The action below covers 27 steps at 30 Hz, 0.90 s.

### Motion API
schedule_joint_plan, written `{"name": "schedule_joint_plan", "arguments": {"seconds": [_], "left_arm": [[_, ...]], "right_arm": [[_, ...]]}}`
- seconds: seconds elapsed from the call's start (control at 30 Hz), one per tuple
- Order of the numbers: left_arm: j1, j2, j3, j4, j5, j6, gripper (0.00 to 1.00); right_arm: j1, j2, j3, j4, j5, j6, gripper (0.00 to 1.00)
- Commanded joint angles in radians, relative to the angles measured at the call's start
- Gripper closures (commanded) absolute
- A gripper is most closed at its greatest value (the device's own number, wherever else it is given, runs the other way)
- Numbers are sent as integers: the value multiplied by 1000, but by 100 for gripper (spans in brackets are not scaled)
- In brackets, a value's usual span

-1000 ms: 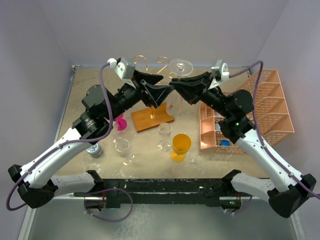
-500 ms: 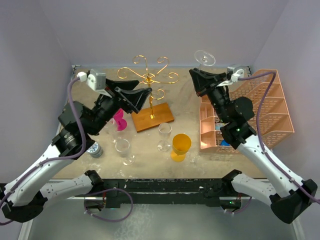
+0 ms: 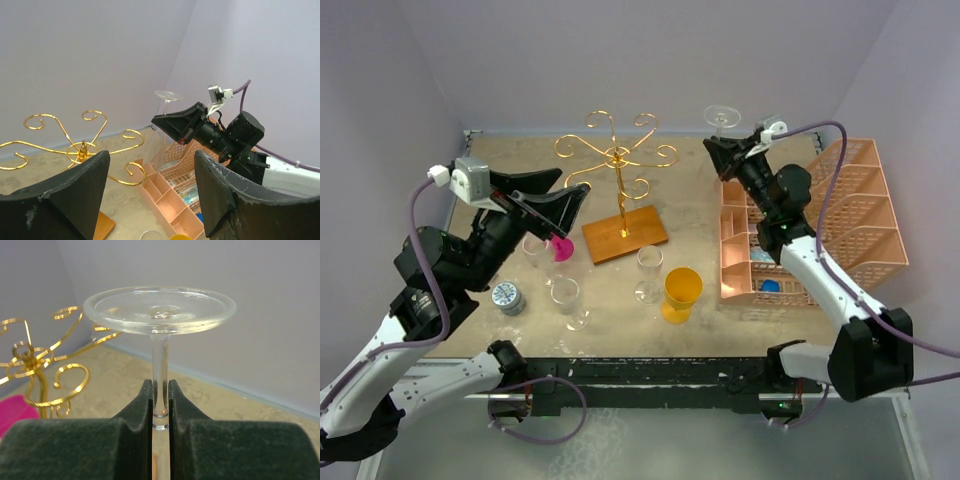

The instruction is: Place the wine glass upside down on the wine glass rack

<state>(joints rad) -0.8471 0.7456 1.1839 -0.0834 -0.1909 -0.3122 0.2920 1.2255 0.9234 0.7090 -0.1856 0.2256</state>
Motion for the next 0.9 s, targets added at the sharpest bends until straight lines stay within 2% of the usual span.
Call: {"name": "schedule_joint_plan", "arguments": {"seconds": [0.0, 0.13, 0.23, 0.47, 0.87], "left_arm": [[-4, 11, 33, -30, -18, 27, 34], [-3, 3, 20, 8, 6, 9, 34], [-4, 3, 22, 16, 30, 2, 34], [-4, -1, 25, 8, 29, 11, 34], [-4, -10, 31, -9, 16, 22, 34]], "right_arm": [[-122, 59, 14, 217, -380, -23, 100], [-199, 160, 29, 336, -641, 14, 100], [-203, 238, 110, 250, -743, -47, 100], [-193, 373, 237, 164, -803, -26, 100], [-66, 461, 257, 423, -819, 112, 100]]}}
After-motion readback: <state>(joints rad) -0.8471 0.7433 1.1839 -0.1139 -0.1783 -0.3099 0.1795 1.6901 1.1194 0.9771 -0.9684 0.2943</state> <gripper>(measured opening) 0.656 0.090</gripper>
